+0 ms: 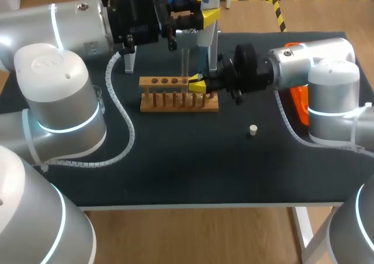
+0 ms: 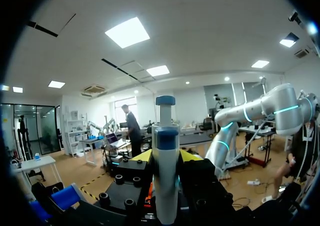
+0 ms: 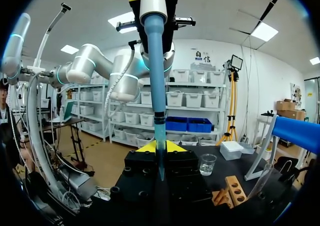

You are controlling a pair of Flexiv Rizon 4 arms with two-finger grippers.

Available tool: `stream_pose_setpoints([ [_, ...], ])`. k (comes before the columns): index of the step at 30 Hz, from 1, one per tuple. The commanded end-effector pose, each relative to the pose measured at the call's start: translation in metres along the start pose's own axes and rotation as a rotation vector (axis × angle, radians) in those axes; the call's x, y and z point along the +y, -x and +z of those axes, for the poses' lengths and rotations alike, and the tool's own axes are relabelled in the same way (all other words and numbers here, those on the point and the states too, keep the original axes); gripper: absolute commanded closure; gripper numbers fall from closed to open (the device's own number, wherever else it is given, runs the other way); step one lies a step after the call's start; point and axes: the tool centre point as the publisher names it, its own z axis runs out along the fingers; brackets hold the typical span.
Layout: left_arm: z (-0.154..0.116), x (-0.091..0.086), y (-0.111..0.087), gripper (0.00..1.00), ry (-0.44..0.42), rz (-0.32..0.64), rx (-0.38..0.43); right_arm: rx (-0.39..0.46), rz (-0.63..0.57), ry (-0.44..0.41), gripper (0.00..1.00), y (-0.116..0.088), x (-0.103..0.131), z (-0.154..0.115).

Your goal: Invert the test tube, pick up the pipette, mount the tip to pipette, aspirate from beaker and dispense into the tube, eject the tip, return the pipette, and cap with the stopper.

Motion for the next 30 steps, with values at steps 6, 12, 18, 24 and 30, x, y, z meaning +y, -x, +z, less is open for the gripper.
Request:
stream_pose_setpoints([
  [6, 0.000, 0.003, 0.001, 1.00, 0.003, -0.001, 0.003, 0.007, -0.002, -0.002, 1.00, -0.002, 0.014, -0.002],
  [12, 0.000, 0.003, 0.001, 1.00, 0.003, -0.001, 0.003, 0.009, -0.006, 0.004, 1.00, -0.003, 0.022, -0.003],
  [18, 0.000, 0.003, 0.001, 1.00, 0.003, -0.001, 0.003, 0.013, -0.007, 0.013, 1.00, -0.004, 0.031, -0.005],
  [24, 0.000, 0.003, 0.001, 1.00, 0.003, -0.001, 0.003, 0.017, -0.013, 0.017, 1.00, -0.007, 0.033, -0.005],
  [30, 0.000, 0.003, 0.001, 1.00, 0.003, -0.001, 0.003, 0.022, 0.011, 0.011, 0.66, -0.009, 0.023, -0.003],
])
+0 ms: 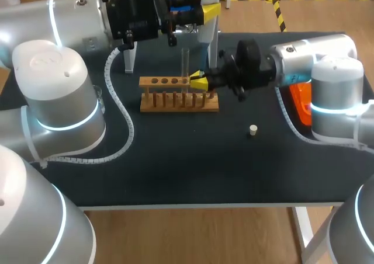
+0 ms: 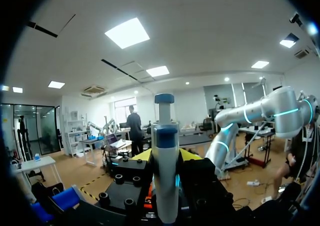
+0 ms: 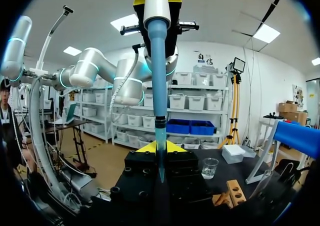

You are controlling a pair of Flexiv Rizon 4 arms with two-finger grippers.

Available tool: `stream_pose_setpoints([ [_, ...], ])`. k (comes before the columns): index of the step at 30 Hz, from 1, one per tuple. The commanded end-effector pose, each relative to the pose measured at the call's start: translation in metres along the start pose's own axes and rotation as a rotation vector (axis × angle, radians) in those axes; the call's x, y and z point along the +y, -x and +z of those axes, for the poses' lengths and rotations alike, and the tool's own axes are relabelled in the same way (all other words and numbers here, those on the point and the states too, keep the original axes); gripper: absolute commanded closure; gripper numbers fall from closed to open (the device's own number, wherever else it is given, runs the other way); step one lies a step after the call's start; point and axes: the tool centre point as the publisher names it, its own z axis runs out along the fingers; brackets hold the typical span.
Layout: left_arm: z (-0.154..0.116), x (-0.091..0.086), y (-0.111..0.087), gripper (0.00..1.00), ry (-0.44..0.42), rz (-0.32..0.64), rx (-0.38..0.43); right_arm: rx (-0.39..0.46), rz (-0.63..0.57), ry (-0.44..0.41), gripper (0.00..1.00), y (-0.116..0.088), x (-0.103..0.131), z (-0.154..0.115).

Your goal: Invert the test tube, pick up the pipette, mount the tip to pipette, aspirate from beaker and dispense into the tube, eject the tip, return the pipette, and cap with the stopper.

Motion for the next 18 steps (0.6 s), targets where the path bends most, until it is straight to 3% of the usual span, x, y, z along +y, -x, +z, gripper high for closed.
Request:
stream_pose_setpoints([
  [1, -0.001, 0.011, 0.000, 1.00, 0.001, 0.001, 0.002, -0.002, 0.011, -0.007, 0.35, -0.004, 0.008, -0.001],
  [2, -0.001, 0.011, 0.000, 1.00, 0.001, 0.001, 0.002, -0.003, 0.011, -0.008, 0.02, -0.004, 0.007, -0.001],
  [3, -0.001, 0.011, 0.000, 1.00, 0.001, 0.001, 0.002, -0.002, 0.012, -0.008, 0.00, -0.005, 0.006, -0.001],
  [18, -0.001, 0.011, 0.000, 1.00, 0.001, 0.001, 0.002, -0.006, 0.045, -0.053, 0.00, -0.020, -0.020, -0.024],
])
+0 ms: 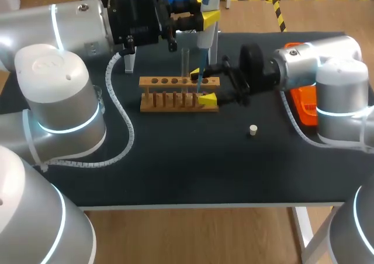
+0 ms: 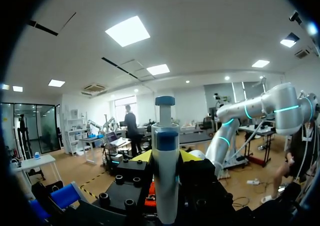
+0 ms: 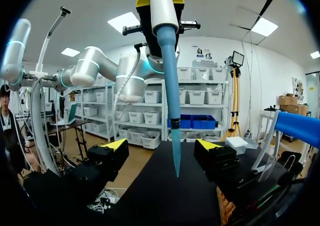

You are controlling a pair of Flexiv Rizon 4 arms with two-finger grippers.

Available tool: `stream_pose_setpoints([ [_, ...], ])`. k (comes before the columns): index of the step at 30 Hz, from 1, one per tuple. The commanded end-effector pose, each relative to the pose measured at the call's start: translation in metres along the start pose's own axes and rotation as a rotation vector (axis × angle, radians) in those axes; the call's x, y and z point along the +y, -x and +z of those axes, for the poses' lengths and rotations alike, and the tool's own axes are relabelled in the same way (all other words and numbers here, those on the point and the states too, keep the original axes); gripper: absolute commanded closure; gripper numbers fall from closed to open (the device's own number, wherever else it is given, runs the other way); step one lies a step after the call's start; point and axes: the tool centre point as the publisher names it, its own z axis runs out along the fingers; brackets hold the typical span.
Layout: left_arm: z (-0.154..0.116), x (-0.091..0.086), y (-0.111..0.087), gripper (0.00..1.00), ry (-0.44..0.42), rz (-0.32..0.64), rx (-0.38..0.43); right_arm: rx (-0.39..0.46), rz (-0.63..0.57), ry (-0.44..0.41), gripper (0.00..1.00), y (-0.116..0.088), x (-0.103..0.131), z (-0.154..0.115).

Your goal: Invert the test tube, pick up the pipette, mount the tip to pipette, aspirate from beaker and dispense into the tube, eject the tip, return the pipette, and cap with the stopper.

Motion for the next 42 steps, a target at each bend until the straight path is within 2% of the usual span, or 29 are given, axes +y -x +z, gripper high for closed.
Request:
stream_pose_setpoints([
  [1, 0.000, 0.000, 0.001, 1.00, -0.002, 0.001, 0.001, -0.008, 0.008, -0.019, 0.00, -0.011, -0.008, -0.015],
  [14, 0.000, 0.000, 0.001, 1.00, -0.002, 0.001, 0.001, -0.054, 0.031, -0.089, 0.00, -0.040, -0.040, -0.064],
  [32, 0.000, 0.000, 0.001, 1.00, -0.002, 0.001, 0.001, -0.054, 0.031, -0.089, 0.00, -0.040, -0.040, -0.064],
  [34, -0.011, 0.004, 0.005, 1.00, 0.020, 0.022, -0.003, -0.054, 0.031, -0.089, 0.00, -0.040, -0.040, -0.064],
  [36, -0.030, 0.007, 0.011, 1.00, -0.024, 0.024, -0.030, -0.054, 0.031, -0.089, 0.00, -0.040, -0.040, -0.064],
  [42, -0.075, 0.016, 0.022, 1.00, -0.015, 0.065, -0.088, -0.054, 0.031, -0.089, 0.00, -0.040, -0.040, -0.064],
])
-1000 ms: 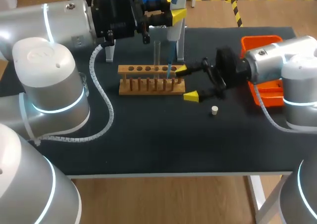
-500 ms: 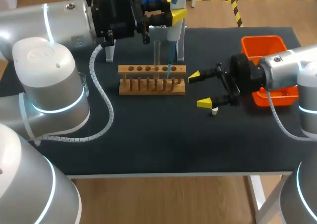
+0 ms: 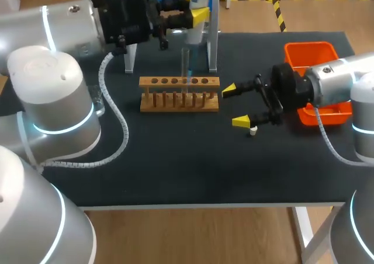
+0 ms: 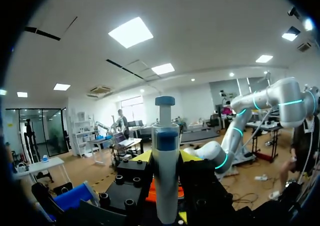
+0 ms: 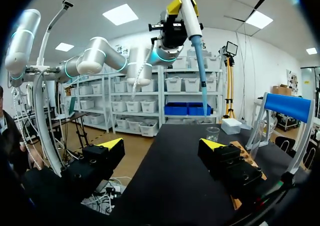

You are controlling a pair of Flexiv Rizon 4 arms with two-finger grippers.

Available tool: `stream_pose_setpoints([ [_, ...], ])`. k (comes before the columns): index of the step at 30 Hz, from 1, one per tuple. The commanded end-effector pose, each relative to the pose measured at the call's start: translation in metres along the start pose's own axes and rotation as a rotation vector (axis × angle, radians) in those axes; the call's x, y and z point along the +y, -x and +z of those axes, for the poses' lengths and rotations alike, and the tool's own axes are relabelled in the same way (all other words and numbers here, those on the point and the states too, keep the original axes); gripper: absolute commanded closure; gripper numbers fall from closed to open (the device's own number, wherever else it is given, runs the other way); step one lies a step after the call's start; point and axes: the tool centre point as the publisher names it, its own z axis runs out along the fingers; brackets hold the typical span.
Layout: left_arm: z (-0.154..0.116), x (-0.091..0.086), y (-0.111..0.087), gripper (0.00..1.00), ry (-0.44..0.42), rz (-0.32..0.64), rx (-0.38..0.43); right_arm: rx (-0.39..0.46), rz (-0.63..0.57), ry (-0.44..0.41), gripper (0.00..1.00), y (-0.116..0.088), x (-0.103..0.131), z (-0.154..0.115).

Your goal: Invert the test tube, pick up the pipette, mount the tip to pipette, aspirate from beaker and dispense into the tube, eject the tip, return the pipette, and cap with the stopper.

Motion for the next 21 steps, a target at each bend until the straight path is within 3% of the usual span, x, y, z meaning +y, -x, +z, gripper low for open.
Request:
stream_pose_setpoints([
  [1, -0.056, 0.010, 0.003, 1.00, -0.019, 0.017, -0.022, -0.001, 0.000, -0.002, 0.00, -0.001, 0.001, -0.001],
  [11, -0.121, 0.026, 0.030, 1.00, -0.020, 0.028, -0.064, -0.001, 0.000, -0.002, 0.00, -0.001, 0.001, -0.001],
  [21, -0.178, 0.045, 0.062, 1.00, -0.030, 0.041, -0.034, -0.001, 0.000, -0.002, 0.00, -0.001, 0.001, -0.001],
])
